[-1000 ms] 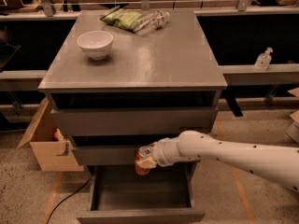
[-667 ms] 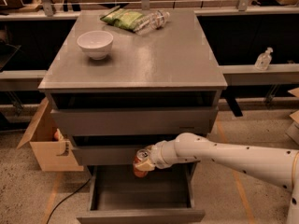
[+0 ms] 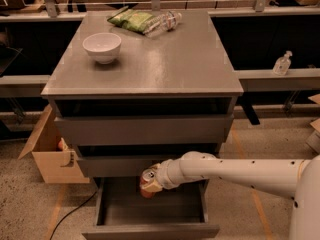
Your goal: Place coke can into bottom drawer
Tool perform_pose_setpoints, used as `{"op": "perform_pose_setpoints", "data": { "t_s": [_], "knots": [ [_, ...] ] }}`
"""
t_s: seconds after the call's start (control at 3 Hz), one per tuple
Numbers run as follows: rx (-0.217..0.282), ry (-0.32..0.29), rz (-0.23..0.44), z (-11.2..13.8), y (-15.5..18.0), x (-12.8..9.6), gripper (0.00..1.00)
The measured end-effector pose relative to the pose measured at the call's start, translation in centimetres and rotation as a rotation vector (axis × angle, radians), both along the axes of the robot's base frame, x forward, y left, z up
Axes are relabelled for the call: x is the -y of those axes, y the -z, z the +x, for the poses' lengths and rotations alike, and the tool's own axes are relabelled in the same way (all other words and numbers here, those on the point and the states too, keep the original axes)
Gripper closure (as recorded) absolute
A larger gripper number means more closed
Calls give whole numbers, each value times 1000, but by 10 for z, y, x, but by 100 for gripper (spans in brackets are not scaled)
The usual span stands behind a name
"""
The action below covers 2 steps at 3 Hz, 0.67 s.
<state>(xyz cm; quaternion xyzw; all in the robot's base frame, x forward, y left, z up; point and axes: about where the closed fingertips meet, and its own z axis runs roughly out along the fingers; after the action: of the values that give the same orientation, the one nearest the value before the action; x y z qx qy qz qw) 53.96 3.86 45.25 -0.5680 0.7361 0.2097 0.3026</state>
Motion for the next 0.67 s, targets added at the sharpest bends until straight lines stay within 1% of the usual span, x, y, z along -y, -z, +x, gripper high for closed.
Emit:
{"op": "perform_pose_setpoints", "data": {
  "t_s": [0.33, 0.67],
  "knots": [
    [-13, -2, -22, -9, 29, -2, 100],
    [-11, 3, -80, -19, 59, 0, 100]
  ]
}}
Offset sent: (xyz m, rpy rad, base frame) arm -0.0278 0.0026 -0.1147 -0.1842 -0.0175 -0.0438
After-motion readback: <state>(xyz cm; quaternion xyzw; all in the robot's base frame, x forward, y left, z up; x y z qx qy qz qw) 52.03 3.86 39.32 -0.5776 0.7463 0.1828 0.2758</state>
